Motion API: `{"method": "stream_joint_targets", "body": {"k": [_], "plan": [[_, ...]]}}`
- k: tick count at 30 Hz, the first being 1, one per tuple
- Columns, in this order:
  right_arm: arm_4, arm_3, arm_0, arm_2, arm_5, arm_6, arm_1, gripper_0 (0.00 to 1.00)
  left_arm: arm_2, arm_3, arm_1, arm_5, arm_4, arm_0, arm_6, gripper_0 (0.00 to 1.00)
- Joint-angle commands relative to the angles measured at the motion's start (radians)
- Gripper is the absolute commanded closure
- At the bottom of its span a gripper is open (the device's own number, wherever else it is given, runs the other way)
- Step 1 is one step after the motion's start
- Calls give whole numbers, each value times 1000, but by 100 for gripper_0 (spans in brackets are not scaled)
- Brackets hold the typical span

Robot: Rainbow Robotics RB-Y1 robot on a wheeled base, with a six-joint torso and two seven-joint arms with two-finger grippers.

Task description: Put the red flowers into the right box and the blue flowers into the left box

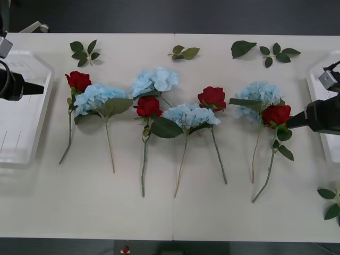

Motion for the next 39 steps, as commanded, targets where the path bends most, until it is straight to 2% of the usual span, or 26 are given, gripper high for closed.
{"method": "stream_joint_targets", "body": {"k": [1, 11, 17, 21, 34, 39], "plan": [[132, 15, -29, -11, 66, -119, 86, 0, 7, 75, -47, -65, -91, -6, 3, 4], [389, 108, -42, 44, 44, -134, 232, 0, 7, 108, -158, -109, -219, -6, -3, 1], [402, 216, -97, 153, -54, -147, 235, 0, -20, 98, -216, -117, -308, -6, -3, 0], [404, 305, -152, 225, -98, -154, 256, 0, -107, 97, -218, -203, -326, -11, 3, 0], [419, 481, -212, 251, -200, -157, 379, 0, -214, 97, -238, -235, -360, -26, 12, 0], [445, 529, -249, 319, -247, -163, 409, 0, -213, 100, -274, -237, -418, -44, 31, 1]]}}
